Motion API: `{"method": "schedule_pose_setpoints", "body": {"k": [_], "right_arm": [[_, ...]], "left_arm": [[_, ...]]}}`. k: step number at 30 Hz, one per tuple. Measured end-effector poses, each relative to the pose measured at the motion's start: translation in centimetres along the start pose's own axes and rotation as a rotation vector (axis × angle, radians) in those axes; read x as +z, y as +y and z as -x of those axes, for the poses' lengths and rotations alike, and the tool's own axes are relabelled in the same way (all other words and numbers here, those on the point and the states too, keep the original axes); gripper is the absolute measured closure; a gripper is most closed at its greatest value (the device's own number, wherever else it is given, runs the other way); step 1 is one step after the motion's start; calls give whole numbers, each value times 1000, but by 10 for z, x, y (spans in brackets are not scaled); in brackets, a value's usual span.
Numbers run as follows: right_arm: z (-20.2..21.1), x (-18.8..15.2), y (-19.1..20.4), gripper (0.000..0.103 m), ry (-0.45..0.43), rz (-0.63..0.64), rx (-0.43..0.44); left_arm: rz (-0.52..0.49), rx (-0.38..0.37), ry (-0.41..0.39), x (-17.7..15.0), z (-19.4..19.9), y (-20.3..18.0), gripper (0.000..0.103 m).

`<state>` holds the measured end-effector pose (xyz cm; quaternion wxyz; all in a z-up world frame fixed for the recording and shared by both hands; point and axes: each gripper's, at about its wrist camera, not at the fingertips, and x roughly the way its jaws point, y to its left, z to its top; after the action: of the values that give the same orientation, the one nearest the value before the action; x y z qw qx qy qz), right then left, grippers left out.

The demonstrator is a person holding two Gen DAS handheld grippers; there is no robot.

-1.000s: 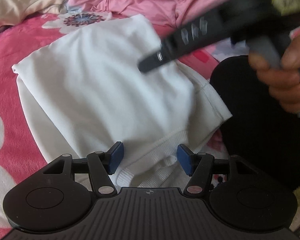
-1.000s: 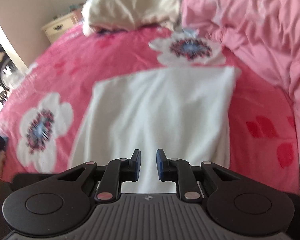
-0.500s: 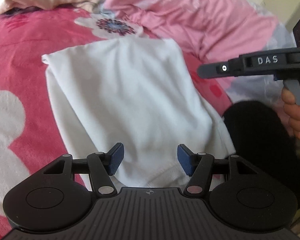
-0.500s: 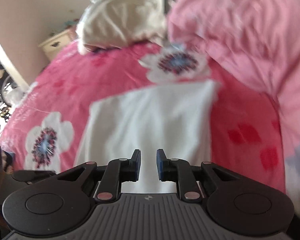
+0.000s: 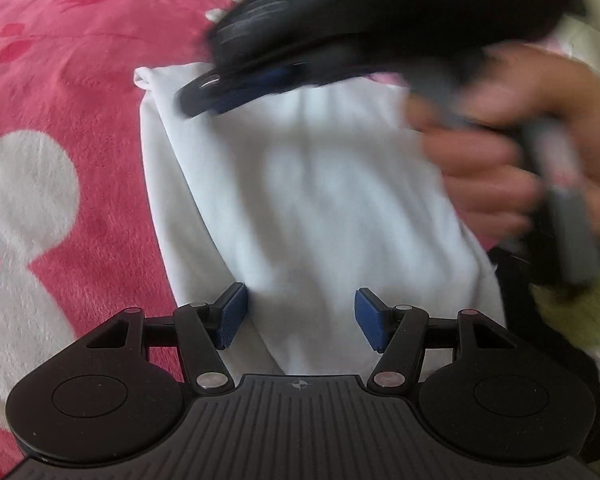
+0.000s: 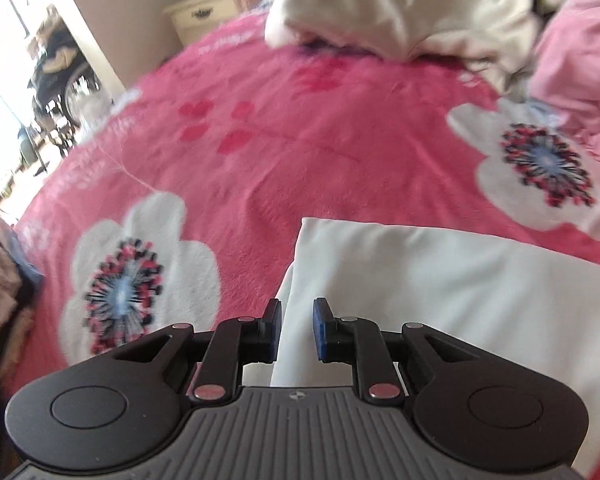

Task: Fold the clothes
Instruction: 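Move both open grippers to the folded end of the white sweatshirt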

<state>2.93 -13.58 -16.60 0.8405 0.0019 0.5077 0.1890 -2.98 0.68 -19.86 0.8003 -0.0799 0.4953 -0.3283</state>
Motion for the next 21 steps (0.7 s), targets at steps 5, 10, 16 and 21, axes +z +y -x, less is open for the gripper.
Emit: {"method": "schedule_pose_setpoints", "body": {"k": [5,10,16,21], "right_arm": [[4,5,3,84,-49,-55,66],[-14,11,8,84,-18,-57,63],[19,7,-10,80,-82,-76,104],[105,-2,-66,56,-222,-74,54]], "left_arm": [[-19,-3,1,-2,1,-3,42],[-20,-2,7,-3,1,-5,42],[5,-23,1,0,12,2,41],[51,-36,-92,24,33,24,32]]}}
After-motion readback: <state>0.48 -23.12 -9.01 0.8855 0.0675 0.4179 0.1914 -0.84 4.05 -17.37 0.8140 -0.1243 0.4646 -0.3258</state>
